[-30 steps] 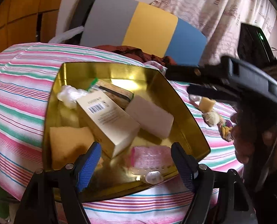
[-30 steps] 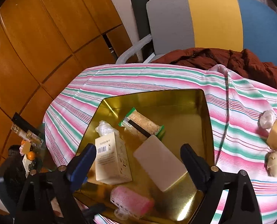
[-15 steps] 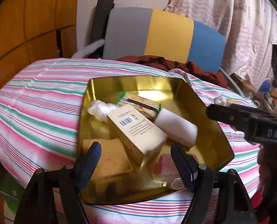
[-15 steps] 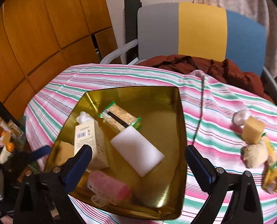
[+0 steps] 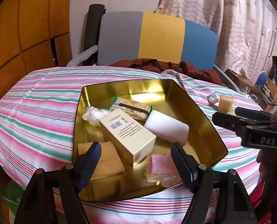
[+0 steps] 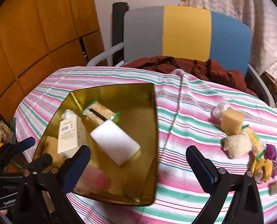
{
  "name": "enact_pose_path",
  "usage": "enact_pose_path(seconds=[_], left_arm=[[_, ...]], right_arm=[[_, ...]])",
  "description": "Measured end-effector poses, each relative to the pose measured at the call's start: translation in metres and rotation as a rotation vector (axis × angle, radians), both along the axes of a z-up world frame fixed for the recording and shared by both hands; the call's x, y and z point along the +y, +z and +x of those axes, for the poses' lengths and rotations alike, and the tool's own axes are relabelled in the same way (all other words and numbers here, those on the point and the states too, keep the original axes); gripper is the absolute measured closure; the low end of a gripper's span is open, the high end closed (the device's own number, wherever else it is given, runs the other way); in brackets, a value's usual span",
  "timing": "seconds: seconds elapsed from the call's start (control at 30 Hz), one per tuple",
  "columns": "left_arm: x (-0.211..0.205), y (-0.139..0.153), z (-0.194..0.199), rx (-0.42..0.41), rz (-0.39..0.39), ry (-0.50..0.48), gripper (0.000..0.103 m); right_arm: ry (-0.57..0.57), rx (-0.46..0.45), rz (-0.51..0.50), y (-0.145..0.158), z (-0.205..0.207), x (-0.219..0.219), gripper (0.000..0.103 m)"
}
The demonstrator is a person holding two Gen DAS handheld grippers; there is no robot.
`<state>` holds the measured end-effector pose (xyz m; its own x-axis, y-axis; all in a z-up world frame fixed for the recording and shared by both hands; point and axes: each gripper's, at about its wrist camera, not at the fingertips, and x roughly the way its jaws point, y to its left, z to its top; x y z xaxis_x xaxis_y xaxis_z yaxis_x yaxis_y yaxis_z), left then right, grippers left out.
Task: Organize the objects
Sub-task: 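Swing both tools from the tray toward the remaining items on the cloth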
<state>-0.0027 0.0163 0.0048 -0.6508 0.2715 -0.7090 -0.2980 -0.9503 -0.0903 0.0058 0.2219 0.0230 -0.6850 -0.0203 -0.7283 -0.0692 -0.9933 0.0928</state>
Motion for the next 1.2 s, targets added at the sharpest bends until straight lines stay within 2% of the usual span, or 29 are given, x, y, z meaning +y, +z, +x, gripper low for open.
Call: enact_pose_path(seconds=[0.17, 0.43, 0.67, 0.8, 0.93, 1.07, 1.2], left_arm=[[0.010, 0.002, 0.004, 0.003, -0.001, -0.037, 0.025], [0.029, 0.011, 0.007, 0.012, 0.044, -0.143, 0.026], [0.049, 0.014, 0.006, 0.000, 0.060, -0.209, 0.026], [0.068, 0.016, 0.007, -0.013, 0.052, -0.276, 0.026], [0.091, 0.018, 0.011, -0.022, 0.051, -0.343, 0.027], [0.117, 0.020, 0.012, -0.035, 0.048, -0.399, 0.027], [0.150, 0.019, 0.009, -0.050, 0.035, -0.450, 0.030]], right_arm=[[-0.058, -0.006, 0.009, -0.002, 0.009, 0.026, 0.000], [-0.179, -0.026, 0.008, -0.003, 0.026, 0.084, 0.000], [-0.340, -0.023, 0.003, 0.011, 0.050, 0.157, 0.000], [-0.486, -0.002, 0.005, 0.018, 0.069, 0.212, 0.000], [-0.680, 0.030, -0.045, 0.012, 0.100, 0.265, 0.000], [-0.861, 0.052, -0.228, -0.009, 0.130, 0.307, 0.000], [-0.886, 0.071, -0.290, -0.011, 0.137, 0.316, 0.000]])
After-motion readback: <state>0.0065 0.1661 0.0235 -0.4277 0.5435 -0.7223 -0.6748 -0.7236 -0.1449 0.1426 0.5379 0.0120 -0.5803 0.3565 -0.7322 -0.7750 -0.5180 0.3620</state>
